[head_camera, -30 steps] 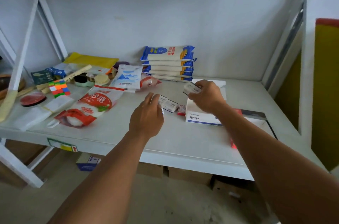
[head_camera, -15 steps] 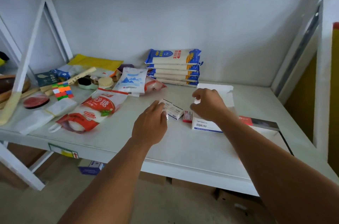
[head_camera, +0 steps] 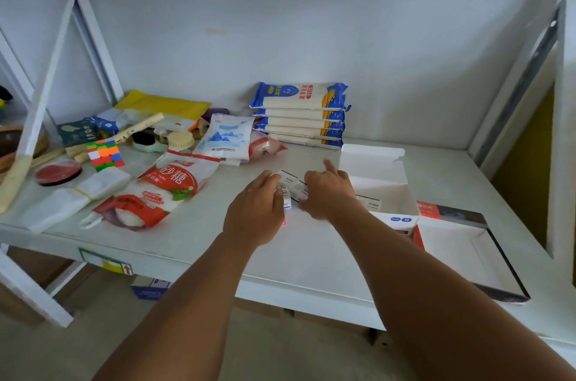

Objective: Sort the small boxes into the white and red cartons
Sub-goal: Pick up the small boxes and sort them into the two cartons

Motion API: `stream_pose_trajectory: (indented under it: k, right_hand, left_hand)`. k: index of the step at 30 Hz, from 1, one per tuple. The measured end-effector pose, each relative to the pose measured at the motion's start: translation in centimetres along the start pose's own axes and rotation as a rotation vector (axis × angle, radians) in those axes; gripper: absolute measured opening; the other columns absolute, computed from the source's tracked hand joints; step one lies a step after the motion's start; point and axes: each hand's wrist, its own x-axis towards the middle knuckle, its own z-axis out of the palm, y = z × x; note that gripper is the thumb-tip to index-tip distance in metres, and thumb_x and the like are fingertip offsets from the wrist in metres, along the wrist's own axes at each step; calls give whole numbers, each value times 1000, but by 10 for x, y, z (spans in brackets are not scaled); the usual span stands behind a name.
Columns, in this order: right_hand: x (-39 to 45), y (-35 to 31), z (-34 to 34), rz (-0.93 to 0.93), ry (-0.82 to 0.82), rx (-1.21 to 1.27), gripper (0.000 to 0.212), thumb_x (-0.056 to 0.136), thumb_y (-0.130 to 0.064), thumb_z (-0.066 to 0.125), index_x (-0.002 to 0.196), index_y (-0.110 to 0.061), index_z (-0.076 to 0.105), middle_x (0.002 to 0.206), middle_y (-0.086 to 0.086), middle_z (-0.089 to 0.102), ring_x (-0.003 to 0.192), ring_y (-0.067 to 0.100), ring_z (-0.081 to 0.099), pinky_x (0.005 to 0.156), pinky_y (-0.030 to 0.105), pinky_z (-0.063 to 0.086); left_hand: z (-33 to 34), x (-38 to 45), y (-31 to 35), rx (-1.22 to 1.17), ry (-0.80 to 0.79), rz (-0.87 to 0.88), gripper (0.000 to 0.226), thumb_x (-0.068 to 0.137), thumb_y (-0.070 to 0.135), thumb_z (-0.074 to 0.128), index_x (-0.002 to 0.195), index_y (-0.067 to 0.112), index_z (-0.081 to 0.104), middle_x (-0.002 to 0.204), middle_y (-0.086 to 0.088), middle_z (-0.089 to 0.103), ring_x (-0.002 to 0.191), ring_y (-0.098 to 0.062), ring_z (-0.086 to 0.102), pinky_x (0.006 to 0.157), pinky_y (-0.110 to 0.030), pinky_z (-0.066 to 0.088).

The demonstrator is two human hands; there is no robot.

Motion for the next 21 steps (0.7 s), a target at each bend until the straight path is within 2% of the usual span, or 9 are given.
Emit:
stream_pose_trajectory:
  k: [5,8,11,16,21]
  right_hand:
    - [0,5,-13,16,85,121,37,81,-36,70,112,-19,58,120,6,62,138,27,32,105,43,33]
    - [-4,20,-38,63,150,215,36,77,-38,73,107,-21,62,103,2,60,110,23,52,92,39,47]
    - [-15,49,-61,147,181,277,37,70,-37,76,101,-21,66,98,3,67,90,22,58,79,38,52]
    - [-42,104,-76,304,175,241,56,64,-44,77,115,-26,63,108,0,68,97,23,58,76,32,45]
    - [-56,120,-71,309,106,147,69,66,-61,71,121,-22,59,116,-1,65,114,26,49,87,36,44]
  left_hand:
    - [-6,1,7,12,-7,15,49,102,40,21,146,21,32,157,-1,28,138,-22,38,107,-35,42]
    - [-8,2,13,10,-1,1,47,101,37,24,145,23,34,157,-1,29,139,-24,38,102,-36,47]
    - [-8,3,25,-28,22,33,44,100,34,29,141,23,39,155,0,34,137,-23,40,102,-39,46]
    - [-5,4,47,-79,54,76,43,101,33,29,140,20,41,154,0,35,138,-19,37,105,-37,39]
    - [-2,4,60,-113,51,75,45,101,32,31,142,18,41,156,-1,32,141,-18,33,110,-40,36]
